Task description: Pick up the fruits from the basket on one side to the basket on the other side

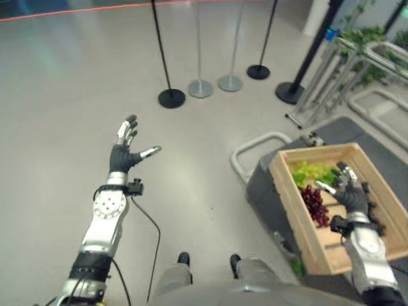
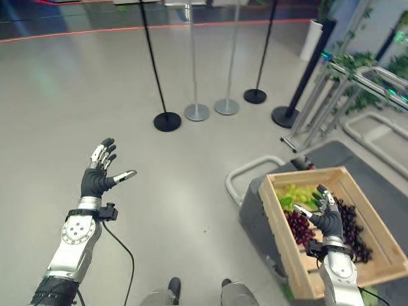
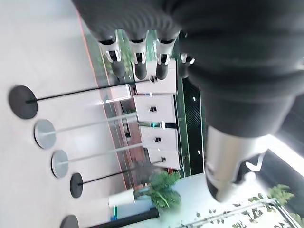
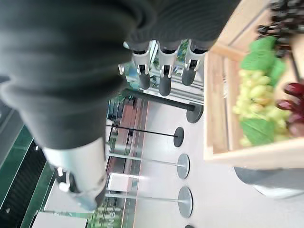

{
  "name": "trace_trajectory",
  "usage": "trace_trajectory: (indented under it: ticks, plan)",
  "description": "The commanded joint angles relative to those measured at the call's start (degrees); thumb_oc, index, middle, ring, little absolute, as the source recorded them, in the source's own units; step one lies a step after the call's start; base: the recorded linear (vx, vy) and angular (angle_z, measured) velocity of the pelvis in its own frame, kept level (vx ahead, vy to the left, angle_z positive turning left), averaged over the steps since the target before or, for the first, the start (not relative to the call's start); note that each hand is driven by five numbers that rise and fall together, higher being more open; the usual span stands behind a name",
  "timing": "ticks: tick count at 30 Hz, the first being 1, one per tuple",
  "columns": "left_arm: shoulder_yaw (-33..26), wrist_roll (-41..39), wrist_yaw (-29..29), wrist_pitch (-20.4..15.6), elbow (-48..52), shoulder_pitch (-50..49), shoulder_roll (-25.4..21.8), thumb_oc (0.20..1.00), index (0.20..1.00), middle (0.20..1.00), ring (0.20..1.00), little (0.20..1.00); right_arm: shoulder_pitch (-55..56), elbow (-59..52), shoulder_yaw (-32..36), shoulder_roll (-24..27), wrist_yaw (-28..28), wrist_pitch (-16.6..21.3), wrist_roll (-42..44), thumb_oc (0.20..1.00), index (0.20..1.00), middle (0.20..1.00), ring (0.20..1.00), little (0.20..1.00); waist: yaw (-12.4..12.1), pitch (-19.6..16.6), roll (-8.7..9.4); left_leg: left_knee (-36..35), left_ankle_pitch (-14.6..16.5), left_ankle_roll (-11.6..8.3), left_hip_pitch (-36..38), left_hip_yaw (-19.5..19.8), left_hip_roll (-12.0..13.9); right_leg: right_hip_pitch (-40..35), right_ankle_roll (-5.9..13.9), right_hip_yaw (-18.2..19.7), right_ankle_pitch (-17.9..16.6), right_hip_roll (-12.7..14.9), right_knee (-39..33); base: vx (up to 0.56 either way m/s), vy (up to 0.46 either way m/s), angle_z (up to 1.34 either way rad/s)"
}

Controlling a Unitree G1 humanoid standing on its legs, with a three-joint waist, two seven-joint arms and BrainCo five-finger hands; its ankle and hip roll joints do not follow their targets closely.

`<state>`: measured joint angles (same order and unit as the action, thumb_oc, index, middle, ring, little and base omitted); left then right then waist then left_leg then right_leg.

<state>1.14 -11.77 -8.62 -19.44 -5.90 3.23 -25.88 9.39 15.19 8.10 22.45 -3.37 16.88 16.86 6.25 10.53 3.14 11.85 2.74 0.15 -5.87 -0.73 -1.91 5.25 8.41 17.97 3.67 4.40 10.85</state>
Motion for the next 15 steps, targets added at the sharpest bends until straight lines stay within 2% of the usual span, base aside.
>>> trace_trajectory:
  ticks: [1,2,3,4,5,7,8,10,11,12,15]
  plan:
    - [-3.08,3.97,-1.88,-2.99,3.63,1.13,-2.88,1.000,1.000,1.000,1.000,1.000,-4.05,-2.53,1.26,1.24,0.00,1.87,-0.23,1.000,1.000,1.000,1.000,1.000,0.42,-0.25,1.61,2.91,5.44,-1.15,1.17,-0.91,1.98,-0.84,6.24,2.44,-4.54,3.17,-2.83,-0.07,0.214,-1.41]
    - [-3.08,3.97,-1.88,-3.00,3.62,1.14,-2.89,1.000,1.000,1.000,1.000,1.000,-4.05,-2.54,1.27,1.23,0.00,1.86,-0.23,1.000,1.000,1.000,1.000,1.000,0.34,-0.32,1.63,2.82,5.37,-1.15,1.15,-1.00,1.99,-0.76,6.25,2.54,-4.62,3.17,-2.89,-0.10,0.183,-0.97]
    - [-3.12,3.92,-2.13,-3.12,3.71,1.52,-2.78,1.000,1.000,1.000,1.000,1.000,-3.55,-3.00,1.23,1.09,0.33,1.78,-0.54,1.000,1.000,1.000,1.000,1.000,1.31,0.17,1.99,2.67,5.41,-1.17,1.33,-2.33,1.90,0.12,6.59,2.58,-8.36,4.00,-3.64,-0.16,0.191,-0.79]
    - [-3.25,3.97,-2.83,-3.09,3.65,2.05,-2.55,1.000,1.000,1.000,1.000,1.000,-3.54,-3.46,1.03,0.85,0.49,1.61,-0.84,1.000,1.000,1.000,1.000,1.000,1.98,0.29,2.03,1.97,5.56,-1.41,1.33,-4.72,2.39,2.33,6.59,0.68,-13.17,5.51,-7.17,-0.21,0.295,-0.72]
    - [-3.09,4.34,-3.31,-2.93,3.63,2.25,-2.76,1.000,1.000,1.000,1.000,1.000,-3.94,-3.81,0.79,0.80,0.15,1.63,-1.12,1.000,1.000,1.000,1.000,1.000,1.78,0.68,1.73,1.60,5.89,-1.20,1.66,-6.69,2.93,4.57,6.59,-5.01,-13.16,6.91,-9.70,-0.20,0.289,-0.94]
    - [-3.09,5.08,-3.21,-2.65,4.12,1.64,-3.13,1.000,1.000,1.000,1.000,1.000,-4.12,-3.91,0.51,0.57,0.03,1.64,-0.95,1.000,1.000,1.000,1.000,1.000,1.31,0.61,0.98,0.49,5.35,-1.03,2.26,-8.29,3.29,4.52,4.71,-14.01,-11.03,7.91,-9.81,-0.13,0.251,-1.03]
    - [-3.21,5.07,-3.30,-2.59,4.29,1.46,-3.24,1.000,1.000,1.000,1.000,1.000,-4.16,-3.89,0.23,0.61,0.08,1.67,-0.84,1.000,1.000,1.000,1.000,1.000,0.81,0.52,0.65,-0.61,4.68,-0.82,2.63,-9.69,3.35,4.03,3.08,-19.21,-8.58,7.56,-7.36,-0.15,0.214,-1.29]
    - [-3.98,4.47,-2.96,-2.51,4.42,0.80,-3.09,1.000,1.000,1.000,1.000,1.000,-3.86,-4.23,-0.13,0.67,0.42,1.68,-1.18,1.000,1.000,1.000,1.000,1.000,0.20,-0.18,0.77,-4.18,3.05,-0.98,4.08,-12.68,2.93,2.01,2.19,-25.14,-5.85,6.54,-4.50,-0.17,0.162,-1.28]
    - [-4.62,3.60,-2.60,-2.23,5.09,-0.06,-2.41,1.000,1.000,1.000,1.000,1.000,-4.31,-4.36,-0.79,0.73,0.49,1.82,-1.05,1.000,1.000,1.000,1.000,1.000,-1.37,-0.82,0.52,-6.19,2.51,-0.77,5.28,-16.99,3.70,0.07,0.71,-33.67,-2.46,6.45,-0.25,-0.13,0.102,-0.82]
    - [-4.65,3.59,-2.58,-2.21,5.14,-0.12,-2.39,1.000,1.000,1.000,1.000,1.000,-4.30,-4.35,-0.81,0.75,0.49,1.82,-1.05,1.000,1.000,1.000,1.000,1.000,-1.41,-0.70,0.55,-6.31,2.51,-0.79,5.52,-17.06,3.67,0.02,0.72,-33.58,-2.29,6.49,-0.03,-0.11,0.068,-1.17]
    - [-6.53,3.13,-2.07,-1.95,6.33,-2.49,-1.79,1.000,1.000,1.000,1.000,1.000,-5.75,-3.61,-1.84,0.83,0.63,1.54,-1.56,1.000,1.000,1.000,1.000,1.000,-3.32,-1.62,0.51,-7.53,3.65,-0.77,7.67,-22.78,4.54,-2.56,0.64,-42.48,1.00,6.46,4.38,0.00,0.003,-1.46]
